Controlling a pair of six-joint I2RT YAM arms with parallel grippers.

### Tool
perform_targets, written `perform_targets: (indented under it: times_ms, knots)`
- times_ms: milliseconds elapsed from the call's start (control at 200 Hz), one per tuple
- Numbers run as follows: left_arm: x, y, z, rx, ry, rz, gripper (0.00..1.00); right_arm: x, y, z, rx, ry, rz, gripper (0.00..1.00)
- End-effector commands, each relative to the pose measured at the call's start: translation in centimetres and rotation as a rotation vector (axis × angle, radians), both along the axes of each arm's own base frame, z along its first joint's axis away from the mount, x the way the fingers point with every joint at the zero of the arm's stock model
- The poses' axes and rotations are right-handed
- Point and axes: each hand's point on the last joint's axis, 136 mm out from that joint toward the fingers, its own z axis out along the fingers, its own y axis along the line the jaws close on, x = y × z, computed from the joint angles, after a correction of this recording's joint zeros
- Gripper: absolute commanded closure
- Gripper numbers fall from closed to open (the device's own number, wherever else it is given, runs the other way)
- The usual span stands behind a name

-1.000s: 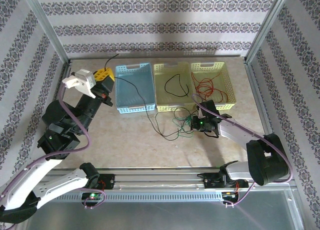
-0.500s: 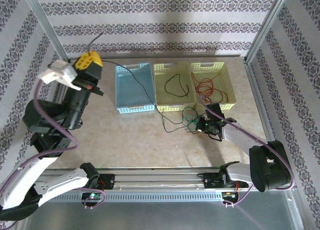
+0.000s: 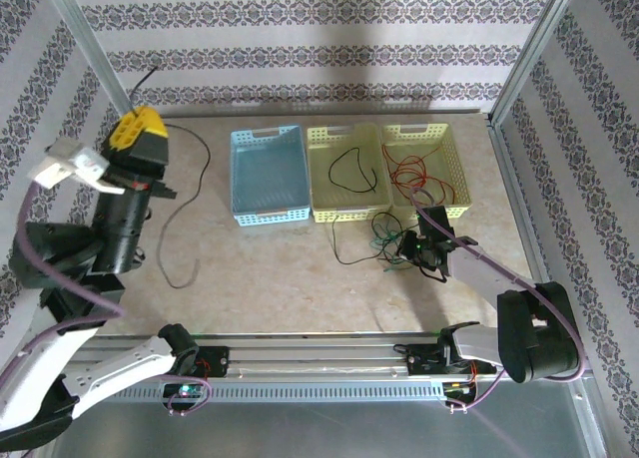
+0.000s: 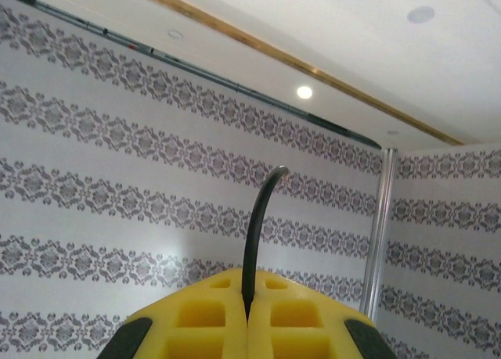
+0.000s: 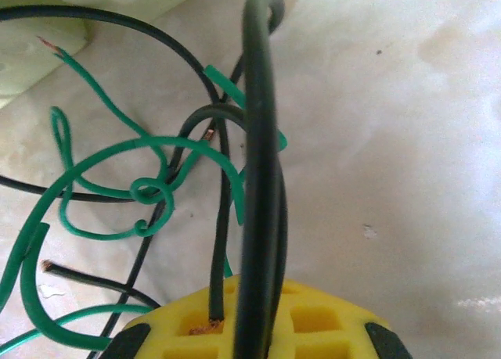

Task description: Untangle the cables

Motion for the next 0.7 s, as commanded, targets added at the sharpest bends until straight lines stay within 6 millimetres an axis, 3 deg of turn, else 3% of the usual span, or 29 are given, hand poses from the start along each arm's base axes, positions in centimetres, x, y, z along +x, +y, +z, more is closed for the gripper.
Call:
perform_targets:
  times_ms: [0, 260, 400, 575, 695]
  knots:
    - [2.2, -1.9, -0.3, 0.019, 0.046, -0.008, 1.0, 0.5, 0.9, 1.2, 0.058, -0.056, 0.027, 1.0]
    - [7.7, -4.9, 0.5, 0.063, 0.103, 0.072, 1.0, 0.7, 1.7, 3.0, 0.085, -0.131, 0.086, 1.0]
    - [12.5, -6.8, -0.4, 0.063, 0.193, 0.058, 1.0, 0.6, 1.8, 3.5, 0.085, -0.144, 0.098, 1.0]
    - [20.2, -11.6, -4.0, 0.06, 0.348, -0.055, 1.0, 0.5, 1.4, 3.9, 0.064, -0.161, 0.105, 1.0]
    - [24.8, -15.4, -7.8, 0.096, 0.481, -0.132, 1.0, 0.4, 1.1, 3.9, 0.038, -0.167, 0.108, 1.0]
